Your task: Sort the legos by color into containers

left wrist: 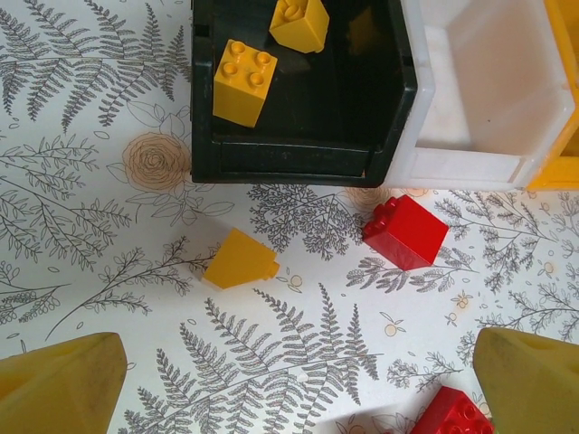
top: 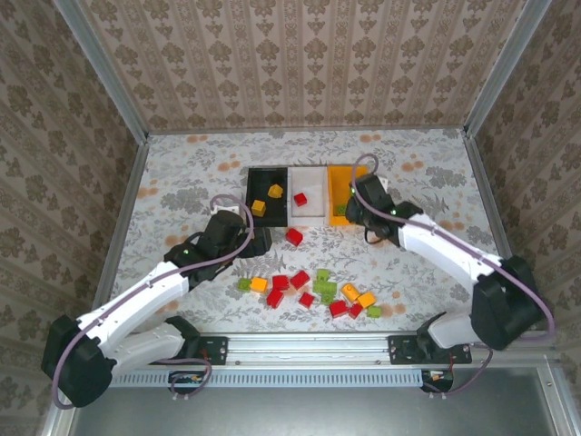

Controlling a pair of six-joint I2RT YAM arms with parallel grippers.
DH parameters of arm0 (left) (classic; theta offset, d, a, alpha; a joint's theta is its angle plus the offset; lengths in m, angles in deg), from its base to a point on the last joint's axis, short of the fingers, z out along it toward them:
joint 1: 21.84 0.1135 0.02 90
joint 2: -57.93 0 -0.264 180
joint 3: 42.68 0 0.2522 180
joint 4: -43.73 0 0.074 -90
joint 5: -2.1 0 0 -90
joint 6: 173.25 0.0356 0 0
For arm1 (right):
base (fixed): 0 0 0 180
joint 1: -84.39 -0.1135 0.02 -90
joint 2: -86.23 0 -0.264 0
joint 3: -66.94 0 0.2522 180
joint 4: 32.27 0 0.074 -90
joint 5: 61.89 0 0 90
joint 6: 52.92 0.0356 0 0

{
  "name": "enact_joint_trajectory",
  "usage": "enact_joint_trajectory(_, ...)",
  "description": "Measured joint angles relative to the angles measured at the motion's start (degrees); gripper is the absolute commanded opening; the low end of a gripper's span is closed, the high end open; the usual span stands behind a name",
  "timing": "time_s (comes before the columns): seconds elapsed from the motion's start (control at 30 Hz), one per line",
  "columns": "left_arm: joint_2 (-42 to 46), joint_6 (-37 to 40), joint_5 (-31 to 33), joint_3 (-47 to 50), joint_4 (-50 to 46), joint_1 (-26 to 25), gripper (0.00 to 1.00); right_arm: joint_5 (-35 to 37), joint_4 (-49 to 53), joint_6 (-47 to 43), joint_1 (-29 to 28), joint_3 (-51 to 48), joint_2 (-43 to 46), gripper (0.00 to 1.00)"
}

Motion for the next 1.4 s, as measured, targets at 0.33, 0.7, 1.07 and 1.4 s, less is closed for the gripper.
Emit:
enact_joint_trajectory(0.33,1.66,0.00,-0.63,1.14,-1.70,0.31,1.00,-1.86,0.39,-2.78,4.50,16.39,-22.12,0.42)
enact_joint_trajectory(0.7,1.84,0.68,-1.25,1.62,-4.33,0.44,1.00,-4.26,0.81,-3.82,4.31,20.37,-20.63,0.70)
enact_joint_trajectory(1.07,-15.43,4.90,0.13,1.53,-3.26,-1.49,0.96,-7.41,-3.69,-3.23,0.81,5.20,-6.36,0.71)
enact_joint_trajectory(1.4,-24.44,8.68,8.61,1.53,8.44,-0.70,0.92,-7.85,-4.66,-2.47,0.83,1.57,-1.27,0.71)
